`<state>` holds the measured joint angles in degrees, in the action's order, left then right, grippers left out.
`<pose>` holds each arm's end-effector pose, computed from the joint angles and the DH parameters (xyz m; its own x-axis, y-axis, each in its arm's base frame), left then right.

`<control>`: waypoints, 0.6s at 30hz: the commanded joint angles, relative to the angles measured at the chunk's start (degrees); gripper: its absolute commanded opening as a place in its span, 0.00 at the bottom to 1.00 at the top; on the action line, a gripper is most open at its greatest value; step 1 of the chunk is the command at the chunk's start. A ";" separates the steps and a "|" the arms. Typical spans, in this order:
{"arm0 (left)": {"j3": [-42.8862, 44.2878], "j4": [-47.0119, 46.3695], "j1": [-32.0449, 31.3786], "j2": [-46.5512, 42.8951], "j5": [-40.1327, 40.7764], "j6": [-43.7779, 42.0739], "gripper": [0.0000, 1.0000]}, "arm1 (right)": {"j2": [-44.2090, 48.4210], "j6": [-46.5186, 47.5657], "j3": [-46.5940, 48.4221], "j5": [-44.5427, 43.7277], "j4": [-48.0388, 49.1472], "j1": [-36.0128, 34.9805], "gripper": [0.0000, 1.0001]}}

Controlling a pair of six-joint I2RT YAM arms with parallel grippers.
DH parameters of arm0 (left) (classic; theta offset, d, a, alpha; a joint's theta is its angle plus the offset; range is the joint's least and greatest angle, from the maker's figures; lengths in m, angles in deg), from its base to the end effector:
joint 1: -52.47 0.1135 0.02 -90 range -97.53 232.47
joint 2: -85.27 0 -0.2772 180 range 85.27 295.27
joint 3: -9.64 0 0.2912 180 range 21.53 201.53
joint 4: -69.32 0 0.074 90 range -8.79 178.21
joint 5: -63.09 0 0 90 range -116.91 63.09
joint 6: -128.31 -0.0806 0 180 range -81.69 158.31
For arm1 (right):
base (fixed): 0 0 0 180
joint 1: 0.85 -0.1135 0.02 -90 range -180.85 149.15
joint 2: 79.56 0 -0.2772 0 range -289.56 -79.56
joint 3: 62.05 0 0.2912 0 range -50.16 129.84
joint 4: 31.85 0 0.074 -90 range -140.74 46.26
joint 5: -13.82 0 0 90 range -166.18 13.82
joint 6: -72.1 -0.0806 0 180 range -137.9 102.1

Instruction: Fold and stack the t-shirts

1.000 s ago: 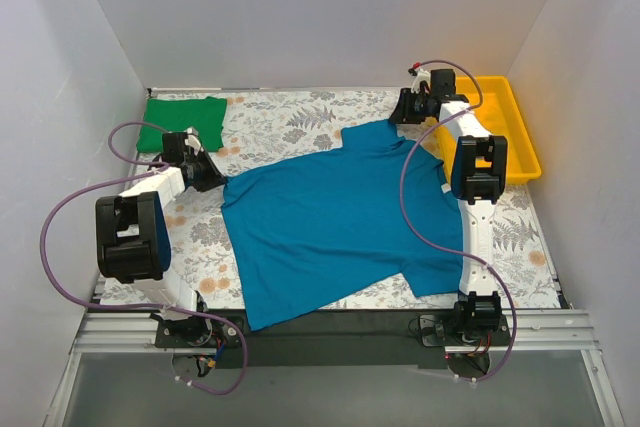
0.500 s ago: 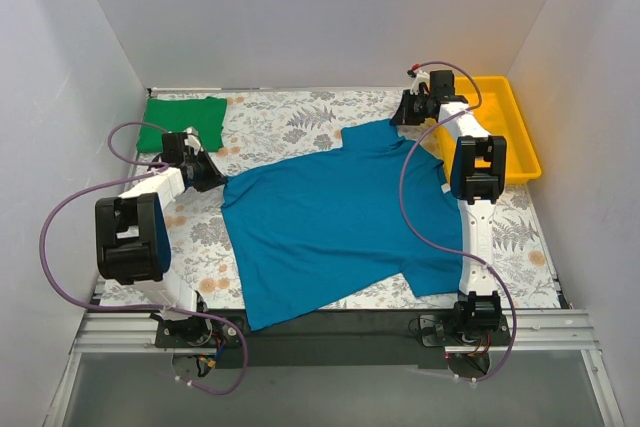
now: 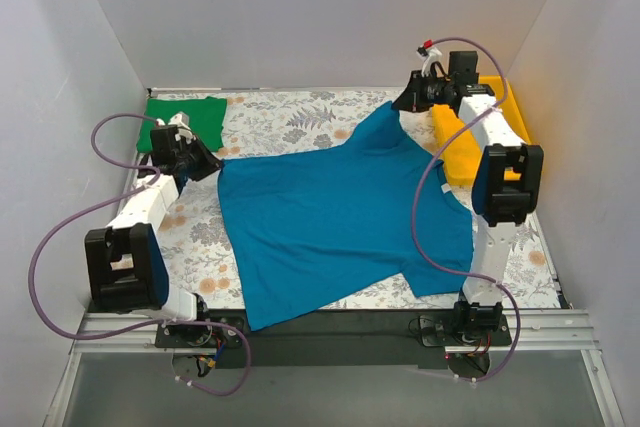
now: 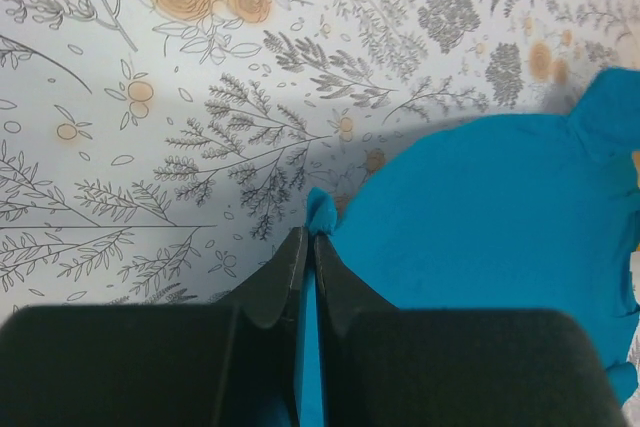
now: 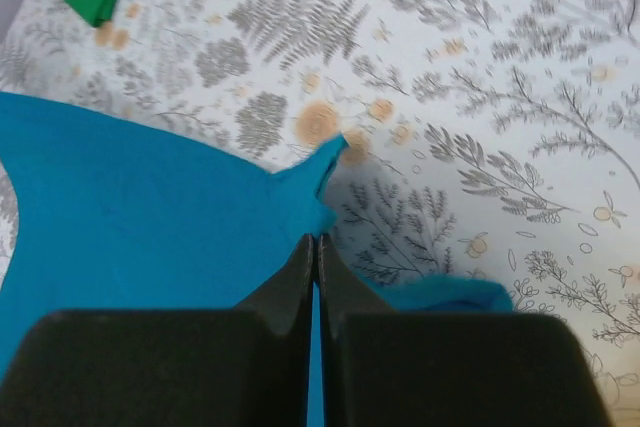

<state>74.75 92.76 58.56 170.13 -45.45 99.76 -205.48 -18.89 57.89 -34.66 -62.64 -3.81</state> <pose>0.3795 0.0147 0.1882 -0.4394 -0.8844 -0.1573 -0.5357 0.3985 -0.7444 0.5763 0.0833 0.2272 -0.6075 -0.0185 -0.7941 -0.5585 0.7207 0.4106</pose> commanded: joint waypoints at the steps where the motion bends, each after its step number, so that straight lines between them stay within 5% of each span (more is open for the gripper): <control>1: 1.19 -0.22 -0.20 -4.78 -0.79 0.86 0.00 | 10.16 3.36 -4.50 4.71 3.60 -0.03 0.01; 9: 1.28 -0.04 -0.20 -12.78 -0.79 3.23 0.00 | 32.66 14.25 -21.28 -0.29 2.64 -1.35 0.01; 18: 6.81 -1.79 -0.20 -20.69 -2.28 6.40 0.00 | 49.89 23.13 -18.41 -9.33 -5.35 -1.35 0.01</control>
<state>76.95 93.22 58.34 153.61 -46.72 104.70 -160.07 -0.79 35.58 -39.01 -65.59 -5.26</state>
